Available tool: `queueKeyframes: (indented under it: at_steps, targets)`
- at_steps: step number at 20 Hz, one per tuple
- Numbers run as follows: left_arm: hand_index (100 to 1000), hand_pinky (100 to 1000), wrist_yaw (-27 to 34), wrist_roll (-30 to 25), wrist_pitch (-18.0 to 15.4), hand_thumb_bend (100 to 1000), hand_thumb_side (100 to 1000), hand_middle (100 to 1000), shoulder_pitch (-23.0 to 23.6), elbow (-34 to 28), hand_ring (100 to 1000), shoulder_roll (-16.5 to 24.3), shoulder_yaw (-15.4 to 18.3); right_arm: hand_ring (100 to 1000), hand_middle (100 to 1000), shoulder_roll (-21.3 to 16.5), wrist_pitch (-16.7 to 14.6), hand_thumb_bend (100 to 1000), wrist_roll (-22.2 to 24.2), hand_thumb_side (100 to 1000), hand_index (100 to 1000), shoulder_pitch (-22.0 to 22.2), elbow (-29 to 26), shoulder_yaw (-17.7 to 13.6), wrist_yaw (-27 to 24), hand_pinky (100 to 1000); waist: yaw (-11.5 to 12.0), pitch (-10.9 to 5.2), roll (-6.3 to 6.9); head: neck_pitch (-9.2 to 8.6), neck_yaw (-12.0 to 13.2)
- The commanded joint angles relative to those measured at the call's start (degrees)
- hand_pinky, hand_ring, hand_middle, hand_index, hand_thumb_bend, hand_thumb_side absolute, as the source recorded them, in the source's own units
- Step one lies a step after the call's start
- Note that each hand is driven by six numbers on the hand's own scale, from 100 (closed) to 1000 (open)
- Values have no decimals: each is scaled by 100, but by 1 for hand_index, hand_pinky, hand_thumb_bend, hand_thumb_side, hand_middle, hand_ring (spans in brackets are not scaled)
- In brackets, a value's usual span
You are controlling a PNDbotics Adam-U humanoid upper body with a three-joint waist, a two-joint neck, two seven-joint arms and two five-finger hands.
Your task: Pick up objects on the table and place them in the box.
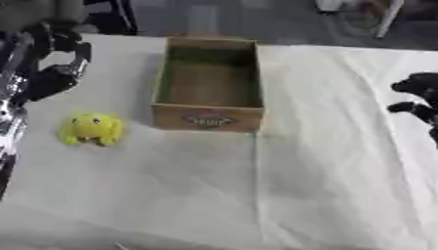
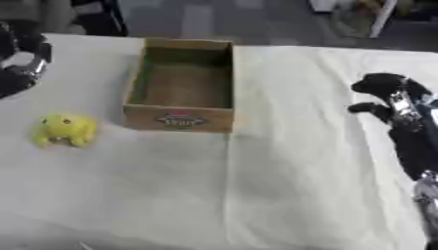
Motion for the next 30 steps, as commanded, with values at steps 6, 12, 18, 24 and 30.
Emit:
queueKeyframes:
  at_steps: [6,12,18,24,30]
  targets:
    - [815,762,-376,-461,-72,356,190,641,12,-145,677,430,61,798,654,-97,-9,100,-13,634,728,-24,-74,-55,-5,628,2,-84,21,15,-7]
    - [824,759,-1467,-1237,-141,525,139,658,25,-52,695,1003,-59,799,653,-117,-7,100,-5,634,728,-8,-71,-49,5,628,10,-102,38,36,-9]
    - [823,748,-2542,-1982,-200,655,225,669,-159,299,707,1440,-283,799,653,-130,-5,100,7,632,728,2,-72,-37,4,628,2,-127,46,49,6]
    - [815,738,-3104,-2280,-250,690,265,654,-463,815,695,1487,-544,800,652,-132,-2,100,24,630,728,5,-75,-20,-1,628,-23,-145,37,59,20]
    - [814,734,-3506,-2707,-478,738,303,661,-831,1413,695,1435,-869,800,652,-133,4,100,40,631,729,9,-76,-5,-3,628,-69,-154,36,71,49]
